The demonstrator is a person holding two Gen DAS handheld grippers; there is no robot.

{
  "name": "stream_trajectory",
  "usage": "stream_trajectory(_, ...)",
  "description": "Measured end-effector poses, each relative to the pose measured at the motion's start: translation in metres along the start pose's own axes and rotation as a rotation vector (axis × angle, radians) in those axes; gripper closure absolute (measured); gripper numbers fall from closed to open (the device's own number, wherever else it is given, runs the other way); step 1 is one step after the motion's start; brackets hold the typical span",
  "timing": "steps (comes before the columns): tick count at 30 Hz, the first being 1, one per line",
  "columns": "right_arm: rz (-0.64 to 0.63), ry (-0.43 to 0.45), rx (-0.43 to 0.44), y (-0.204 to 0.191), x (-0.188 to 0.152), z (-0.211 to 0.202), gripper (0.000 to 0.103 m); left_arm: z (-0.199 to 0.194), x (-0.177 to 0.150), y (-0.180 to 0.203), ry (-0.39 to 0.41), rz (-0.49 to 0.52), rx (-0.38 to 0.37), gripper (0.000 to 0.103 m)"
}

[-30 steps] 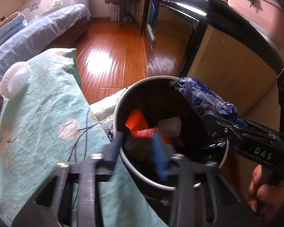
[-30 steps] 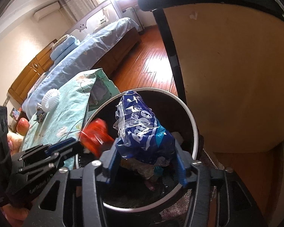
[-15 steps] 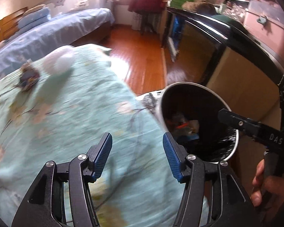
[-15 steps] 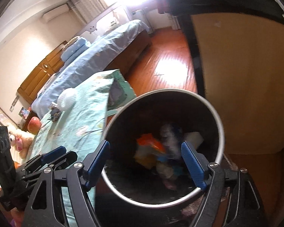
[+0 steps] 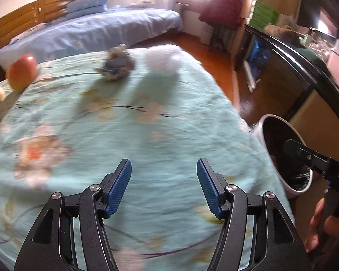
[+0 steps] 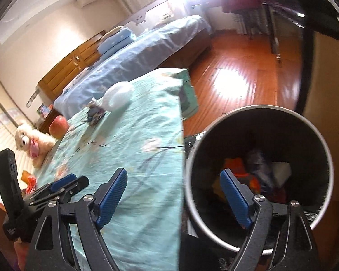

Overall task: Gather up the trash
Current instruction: 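Move both open tools back over the bed toward the paper and foam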

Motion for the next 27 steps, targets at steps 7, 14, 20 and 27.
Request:
stream_trajectory(7, -0.058, -0.036, 0.033, -0.032, 0.003, 0.028, 0.015, 0.005, 0.007, -0.041, 0.002, -0.068, 0.056, 0.034)
stream_trajectory(14, -0.103, -0.055, 0.055, -0.054, 0.010, 0.049, 0.015, 0.013, 0.012, -0.066, -0.005, -0.089, 0.086, 0.033)
stream_trajectory(20, -0.143, -0.077, 0.062, -0.064, 0.018, 0.068, 0.015, 0.022, 0.025, -0.075, -0.006, -0.093, 0.093, 0.033)
stream_trajectory(27, -0.161, -0.089, 0.071, -0.067, 0.035, 0.088, 0.015, 0.038, 0.045, -0.078, -0.016, -0.091, 0.081, 0.033)
Point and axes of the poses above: each gripper's, at about its wrist camera, not at the fingertips, and z roughly the way its jaws point, y to its right, x to its top, the point moved 6 cm from there along z, roughly the way its jaws point, and after that the axes turned 8 degrees about x, right-handed, at the moved point
